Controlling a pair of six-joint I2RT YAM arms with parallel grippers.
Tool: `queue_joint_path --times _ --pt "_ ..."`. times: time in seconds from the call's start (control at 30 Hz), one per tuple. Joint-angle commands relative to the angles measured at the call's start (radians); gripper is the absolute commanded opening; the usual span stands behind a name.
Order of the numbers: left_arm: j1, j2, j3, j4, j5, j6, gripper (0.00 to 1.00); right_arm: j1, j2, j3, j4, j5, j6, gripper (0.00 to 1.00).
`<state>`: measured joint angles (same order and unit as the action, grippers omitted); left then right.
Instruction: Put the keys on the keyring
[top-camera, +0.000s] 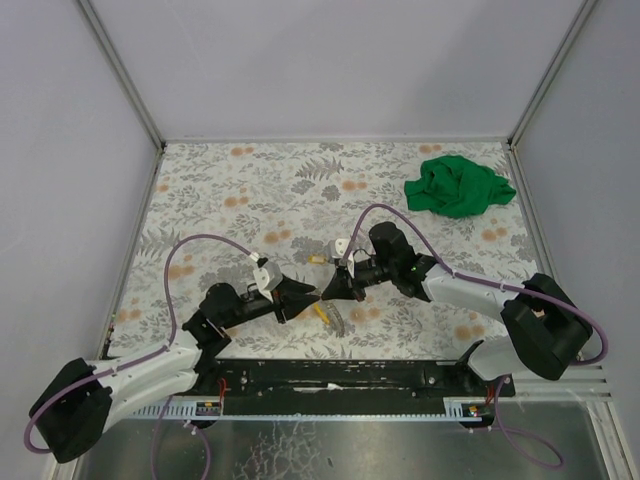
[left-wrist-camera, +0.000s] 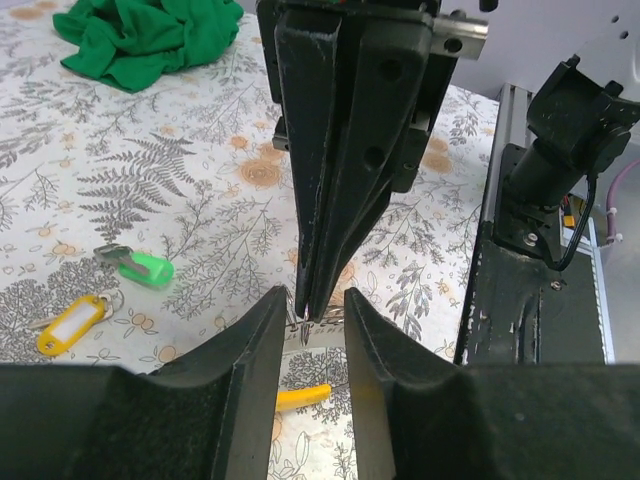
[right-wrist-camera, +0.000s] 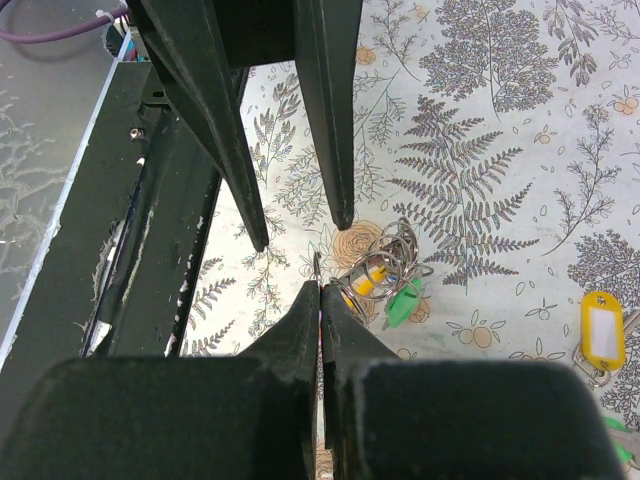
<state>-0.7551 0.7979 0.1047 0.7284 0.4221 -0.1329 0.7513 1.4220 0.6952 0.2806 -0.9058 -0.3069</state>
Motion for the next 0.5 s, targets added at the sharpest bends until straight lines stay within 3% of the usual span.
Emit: queue_joint_path --times 0.0,0.3,0.47 --pt "0.006 0.031 -0.006 0.026 0.003 0.017 0.29 0.009 -0.038 0.012 0.033 -0.017 -0.004 0.0" --pt "0.006 0.124 0.026 0.099 0.042 0.008 0.27 0.009 -0.035 0.007 0.038 -0.038 0.003 0.0" --pt "0.006 0.141 0.065 -0.006 -0.154 -0.009 0.28 0.01 -0.045 -0.001 0.043 -0.036 0.006 0.0"
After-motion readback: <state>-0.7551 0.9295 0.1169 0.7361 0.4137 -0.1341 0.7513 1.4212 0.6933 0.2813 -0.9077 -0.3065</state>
